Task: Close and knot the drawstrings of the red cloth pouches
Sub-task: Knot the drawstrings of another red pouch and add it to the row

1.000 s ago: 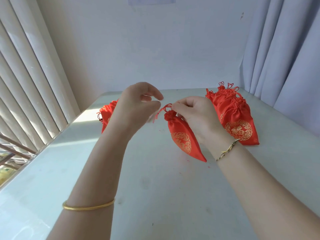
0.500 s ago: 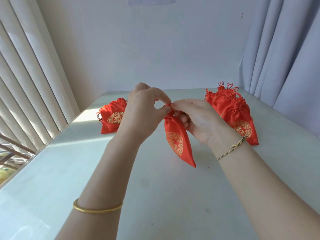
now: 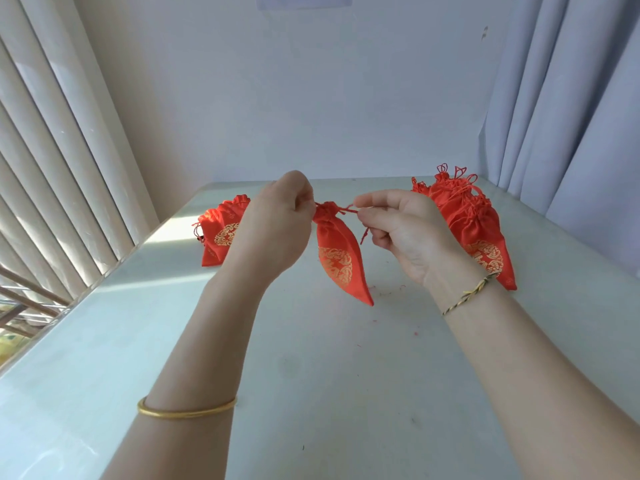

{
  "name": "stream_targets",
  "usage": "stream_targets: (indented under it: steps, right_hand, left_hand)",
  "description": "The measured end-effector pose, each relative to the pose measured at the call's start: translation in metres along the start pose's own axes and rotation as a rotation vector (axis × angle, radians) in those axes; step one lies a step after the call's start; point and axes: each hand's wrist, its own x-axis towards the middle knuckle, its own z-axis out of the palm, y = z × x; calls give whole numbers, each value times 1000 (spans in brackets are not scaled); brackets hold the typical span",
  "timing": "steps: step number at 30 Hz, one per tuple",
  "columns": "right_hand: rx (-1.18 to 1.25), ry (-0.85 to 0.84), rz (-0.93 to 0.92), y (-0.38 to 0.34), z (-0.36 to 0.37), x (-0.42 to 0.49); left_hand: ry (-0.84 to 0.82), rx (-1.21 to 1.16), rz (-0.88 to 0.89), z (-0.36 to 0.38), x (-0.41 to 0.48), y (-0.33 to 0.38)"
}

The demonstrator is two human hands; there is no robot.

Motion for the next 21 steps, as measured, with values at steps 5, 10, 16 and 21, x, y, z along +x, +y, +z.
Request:
stream_targets:
  steps: [5, 10, 16, 21]
  right_hand:
    - [-180, 147, -108, 13, -4, 6]
    - [-251, 130, -90, 17, -8, -1]
    - [-409, 156, -252, 23, -42, -39]
    - [-344, 276, -174, 41, -94, -44]
  left_hand:
    - [-122, -187, -122, 8, -5, 10]
    - [-235, -529, -305, 16, -10, 24]
    - [-276, -793, -408, 37, -11, 49]
    - [-372, -595, -305, 76, -17, 63]
